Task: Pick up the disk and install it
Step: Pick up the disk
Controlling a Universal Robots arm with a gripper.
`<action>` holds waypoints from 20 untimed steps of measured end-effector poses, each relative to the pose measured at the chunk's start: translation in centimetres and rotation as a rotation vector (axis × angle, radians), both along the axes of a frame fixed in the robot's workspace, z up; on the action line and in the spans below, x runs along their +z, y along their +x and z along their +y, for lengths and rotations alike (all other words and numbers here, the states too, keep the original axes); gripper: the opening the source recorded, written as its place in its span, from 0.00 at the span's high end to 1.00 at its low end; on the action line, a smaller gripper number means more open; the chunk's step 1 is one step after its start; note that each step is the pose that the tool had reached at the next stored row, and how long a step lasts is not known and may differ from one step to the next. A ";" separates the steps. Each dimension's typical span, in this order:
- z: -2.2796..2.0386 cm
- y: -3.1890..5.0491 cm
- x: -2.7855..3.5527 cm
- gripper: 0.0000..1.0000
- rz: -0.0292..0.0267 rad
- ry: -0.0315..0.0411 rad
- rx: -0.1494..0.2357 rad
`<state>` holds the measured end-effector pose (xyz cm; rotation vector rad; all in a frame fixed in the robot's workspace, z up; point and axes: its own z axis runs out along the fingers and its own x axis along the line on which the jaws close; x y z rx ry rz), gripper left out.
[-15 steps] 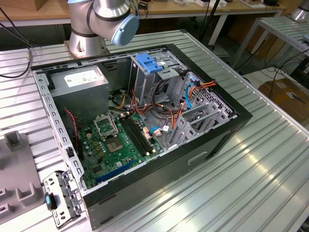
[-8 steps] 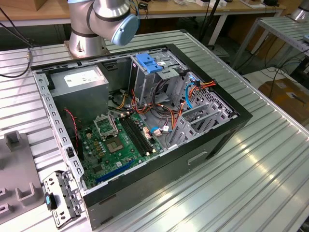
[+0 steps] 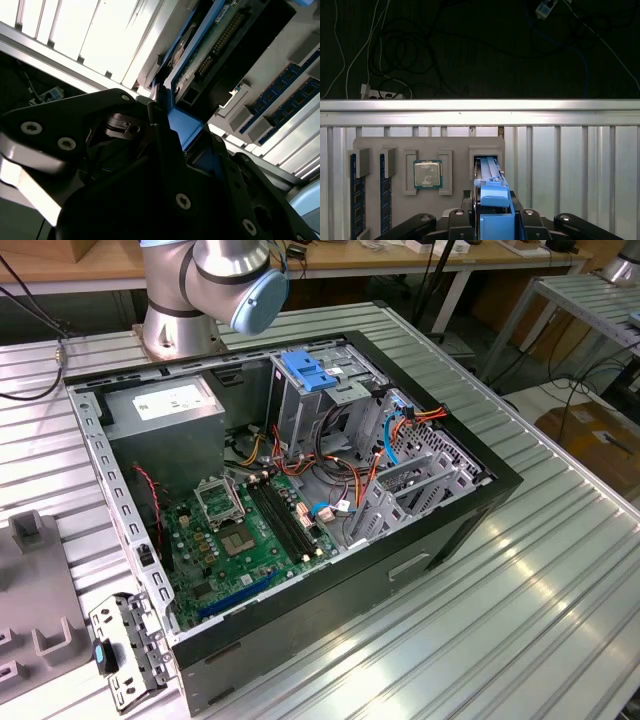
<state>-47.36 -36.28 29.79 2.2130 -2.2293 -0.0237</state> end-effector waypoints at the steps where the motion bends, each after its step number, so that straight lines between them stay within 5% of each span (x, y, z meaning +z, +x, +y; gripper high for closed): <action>1: 0.00 0.01 0.05 0.63 -0.0001 -0.0010 0.000; 13: 0.00 0.00 1.38 0.63 -0.0004 -0.0074 0.000; 20: 0.00 0.00 2.82 0.63 -0.0004 -0.0092 0.000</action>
